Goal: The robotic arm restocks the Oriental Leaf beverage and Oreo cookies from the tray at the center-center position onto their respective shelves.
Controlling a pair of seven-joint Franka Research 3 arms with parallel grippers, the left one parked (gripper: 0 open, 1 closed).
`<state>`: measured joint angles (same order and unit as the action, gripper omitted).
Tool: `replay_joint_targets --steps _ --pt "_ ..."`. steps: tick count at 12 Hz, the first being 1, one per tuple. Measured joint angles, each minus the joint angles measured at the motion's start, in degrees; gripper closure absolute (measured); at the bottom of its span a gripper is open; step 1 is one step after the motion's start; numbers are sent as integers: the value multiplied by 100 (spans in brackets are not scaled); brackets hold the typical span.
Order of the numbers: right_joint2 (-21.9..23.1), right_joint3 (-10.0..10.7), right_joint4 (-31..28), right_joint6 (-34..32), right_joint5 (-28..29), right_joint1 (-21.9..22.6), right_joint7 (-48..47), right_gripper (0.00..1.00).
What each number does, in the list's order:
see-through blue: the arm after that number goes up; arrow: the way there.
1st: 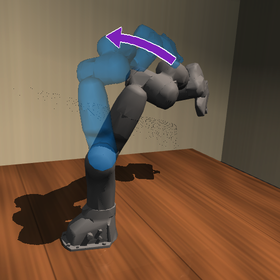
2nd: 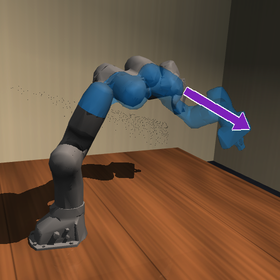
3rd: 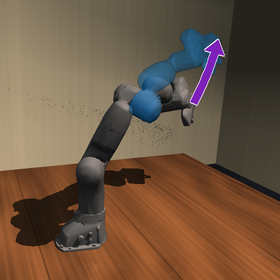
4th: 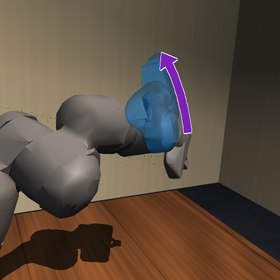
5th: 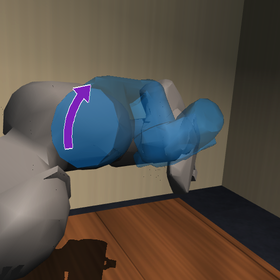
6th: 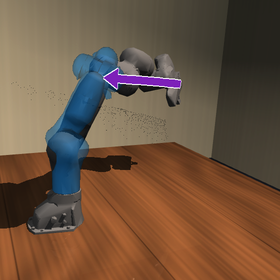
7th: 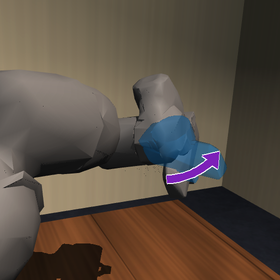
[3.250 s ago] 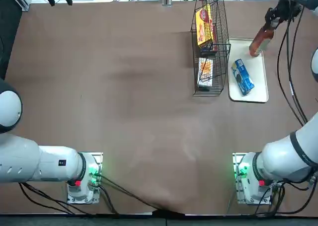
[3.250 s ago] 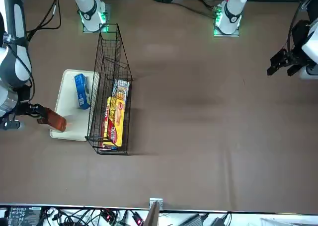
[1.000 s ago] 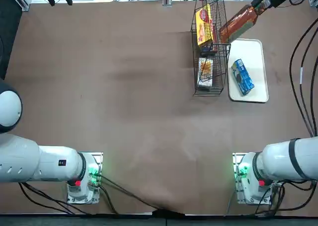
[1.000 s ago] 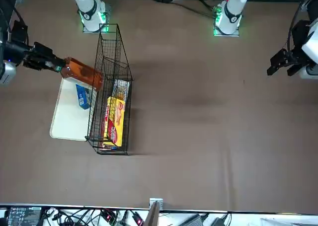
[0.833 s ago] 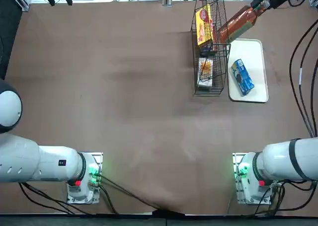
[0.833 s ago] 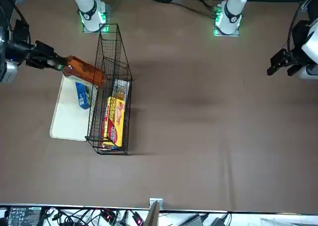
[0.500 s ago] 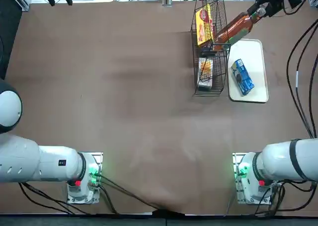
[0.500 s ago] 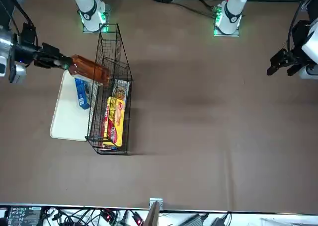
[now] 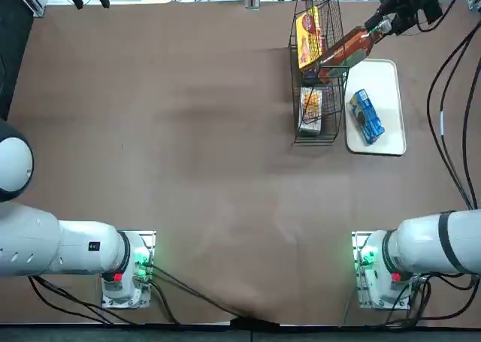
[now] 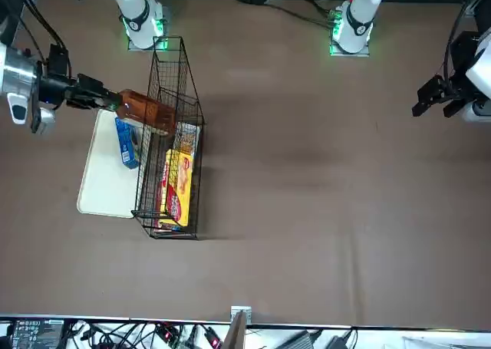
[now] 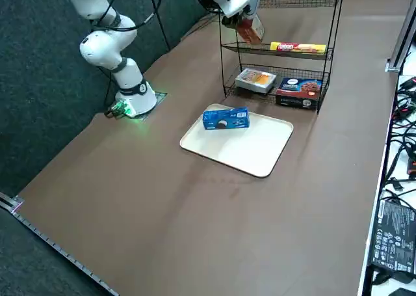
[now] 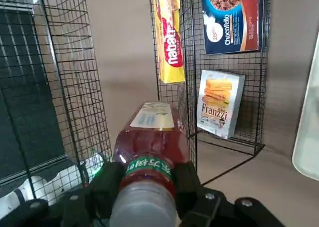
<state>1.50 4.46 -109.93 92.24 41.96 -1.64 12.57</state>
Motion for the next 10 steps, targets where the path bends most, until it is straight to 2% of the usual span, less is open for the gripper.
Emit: replay_joint_targets --steps 10 --pt "253 -27 -782 992 68 578 -195 41"
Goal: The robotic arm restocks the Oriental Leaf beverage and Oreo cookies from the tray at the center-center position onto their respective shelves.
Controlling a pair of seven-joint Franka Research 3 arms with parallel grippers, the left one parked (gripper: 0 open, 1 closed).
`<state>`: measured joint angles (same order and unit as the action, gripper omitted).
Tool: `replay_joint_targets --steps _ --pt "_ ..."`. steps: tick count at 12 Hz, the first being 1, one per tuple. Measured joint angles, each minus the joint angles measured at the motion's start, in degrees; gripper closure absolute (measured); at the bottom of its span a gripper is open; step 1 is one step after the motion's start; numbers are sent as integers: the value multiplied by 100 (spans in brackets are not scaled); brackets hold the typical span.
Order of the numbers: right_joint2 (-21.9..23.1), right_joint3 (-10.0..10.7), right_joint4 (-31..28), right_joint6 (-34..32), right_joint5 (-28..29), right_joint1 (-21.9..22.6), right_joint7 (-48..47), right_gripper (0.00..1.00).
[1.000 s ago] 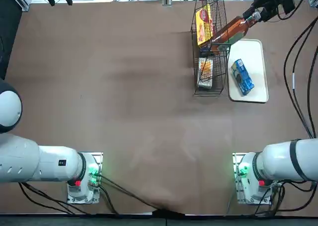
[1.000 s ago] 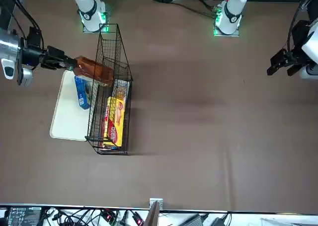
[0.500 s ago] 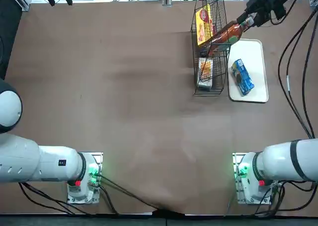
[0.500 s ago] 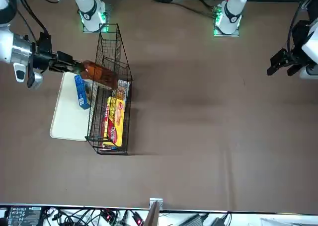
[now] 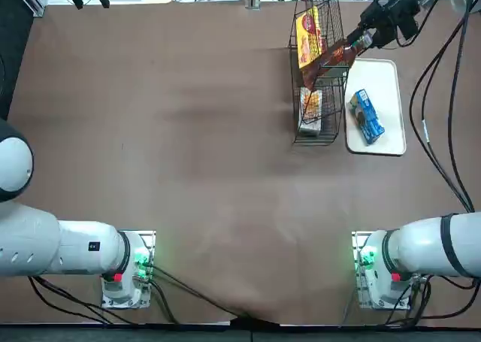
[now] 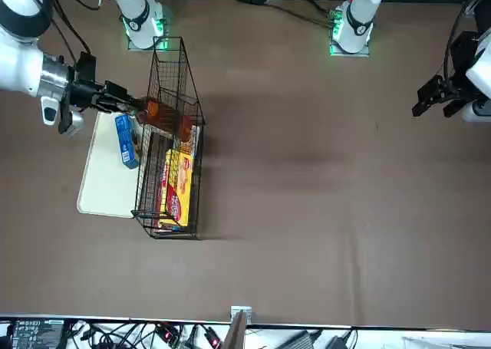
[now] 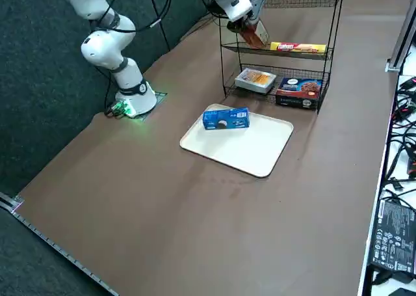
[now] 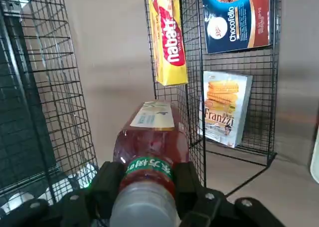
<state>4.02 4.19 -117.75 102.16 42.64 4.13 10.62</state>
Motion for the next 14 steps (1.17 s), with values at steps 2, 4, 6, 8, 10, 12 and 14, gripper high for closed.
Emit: replay_joint_targets --steps 2,4,6,8,10,12,14 --pt "25 -1 -142 192 56 105 -1 41" --pt "26 -2 -239 321 89 207 -1 41" --pt "27 -4 -285 346 95 250 -2 41" --pt "16 -5 -327 531 109 375 -12 41" --pt "-6 -5 -340 577 112 436 -36 41" --pt "-7 2 -340 578 112 437 -42 41" --pt "-20 6 -339 577 117 437 -46 41"
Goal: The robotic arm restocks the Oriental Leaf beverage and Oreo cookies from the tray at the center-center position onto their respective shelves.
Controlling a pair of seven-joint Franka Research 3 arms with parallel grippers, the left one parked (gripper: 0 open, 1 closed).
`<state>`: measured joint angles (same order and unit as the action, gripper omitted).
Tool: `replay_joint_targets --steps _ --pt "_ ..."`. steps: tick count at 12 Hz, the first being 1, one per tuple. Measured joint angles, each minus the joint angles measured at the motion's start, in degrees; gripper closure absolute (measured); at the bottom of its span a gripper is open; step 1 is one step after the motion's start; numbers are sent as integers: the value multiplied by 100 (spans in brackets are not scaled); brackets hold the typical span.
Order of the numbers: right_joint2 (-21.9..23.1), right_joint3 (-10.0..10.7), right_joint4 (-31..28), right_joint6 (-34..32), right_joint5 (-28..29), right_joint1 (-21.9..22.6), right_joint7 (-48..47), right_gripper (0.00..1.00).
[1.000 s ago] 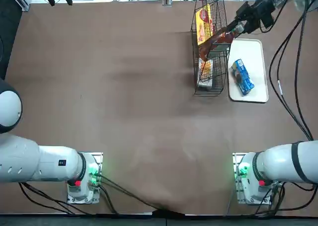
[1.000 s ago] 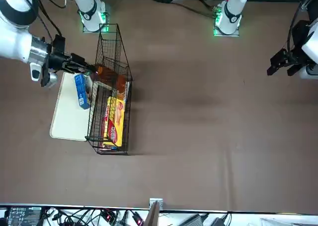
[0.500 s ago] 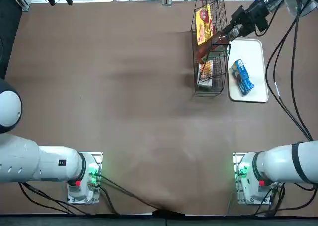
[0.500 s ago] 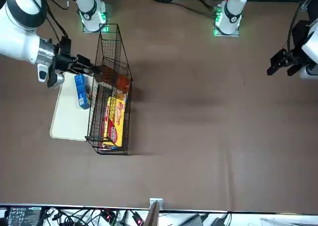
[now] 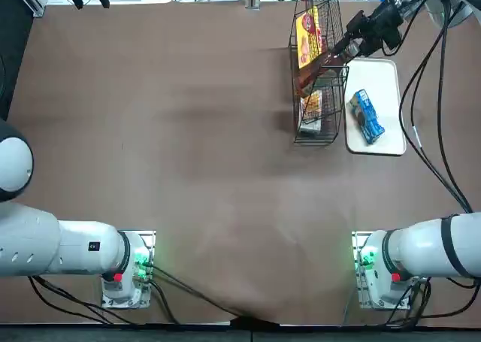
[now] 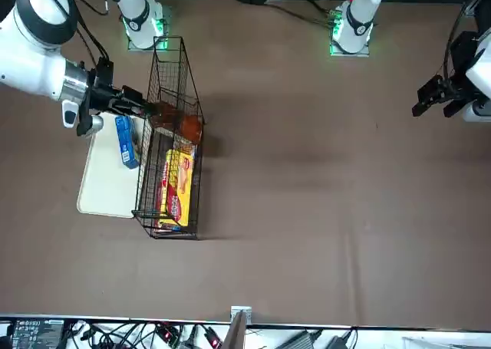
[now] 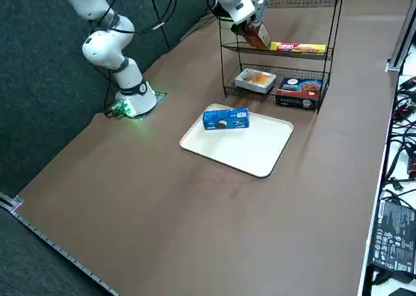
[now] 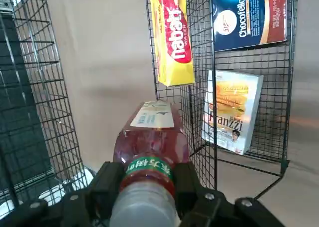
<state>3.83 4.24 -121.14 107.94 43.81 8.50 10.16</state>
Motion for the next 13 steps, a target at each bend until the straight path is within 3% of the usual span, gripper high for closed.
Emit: replay_joint_targets --steps 3,7,13 --pt "-13 11 4 -4 22 -1 -1 38" --pt "-12 31 51 -67 82 -3 8 0" --pt "-12 117 134 -230 81 -103 40 0"
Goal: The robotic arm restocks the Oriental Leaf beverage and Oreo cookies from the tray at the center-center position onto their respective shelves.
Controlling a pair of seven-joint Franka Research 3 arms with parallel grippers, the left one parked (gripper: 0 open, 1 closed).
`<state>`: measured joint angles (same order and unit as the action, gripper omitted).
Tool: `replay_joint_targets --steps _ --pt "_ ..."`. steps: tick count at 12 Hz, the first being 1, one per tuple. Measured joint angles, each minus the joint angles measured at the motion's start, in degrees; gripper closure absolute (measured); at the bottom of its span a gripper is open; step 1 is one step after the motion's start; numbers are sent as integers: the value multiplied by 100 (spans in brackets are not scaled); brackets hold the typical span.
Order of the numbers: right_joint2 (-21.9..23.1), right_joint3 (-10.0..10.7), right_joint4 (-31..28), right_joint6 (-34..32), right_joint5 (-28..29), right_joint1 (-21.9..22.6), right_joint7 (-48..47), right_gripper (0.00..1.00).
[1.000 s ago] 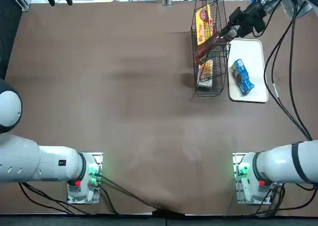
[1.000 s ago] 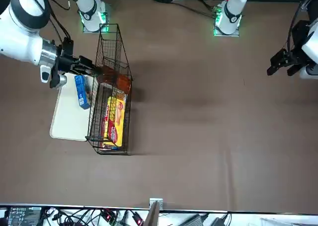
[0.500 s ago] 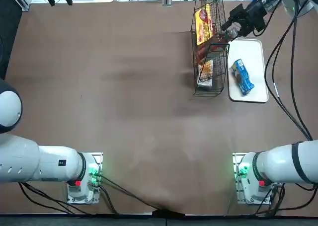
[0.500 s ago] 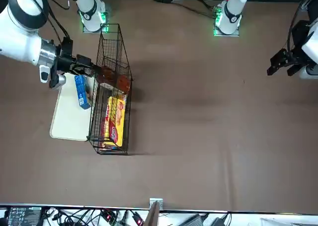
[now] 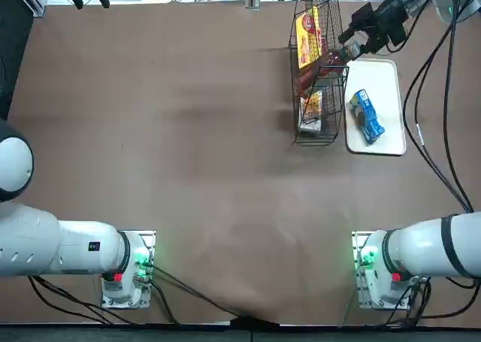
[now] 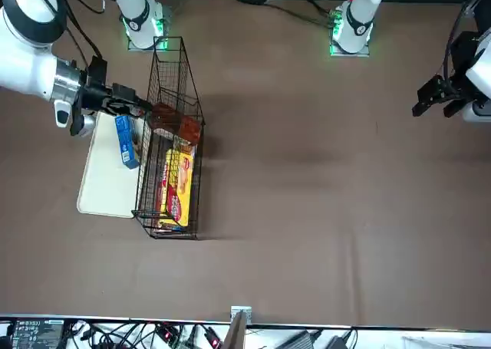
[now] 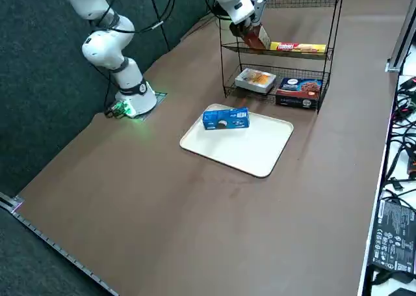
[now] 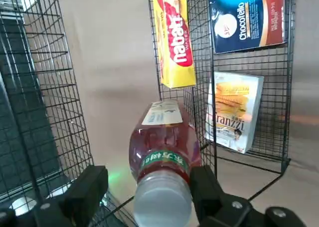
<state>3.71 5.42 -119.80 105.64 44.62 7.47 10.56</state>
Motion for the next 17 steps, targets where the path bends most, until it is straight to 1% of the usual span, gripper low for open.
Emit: replay_joint_targets --steps 5,8,11,14,17 --pt "-75 9 38 -113 -40 -315 460 0" --pt "-216 15 342 -518 -128 -606 711 0" --pt "-301 18 693 -792 -356 -805 733 0" --pt "-303 19 846 -867 -866 -933 732 0" --pt "-326 23 860 -874 -1723 -1057 732 0"
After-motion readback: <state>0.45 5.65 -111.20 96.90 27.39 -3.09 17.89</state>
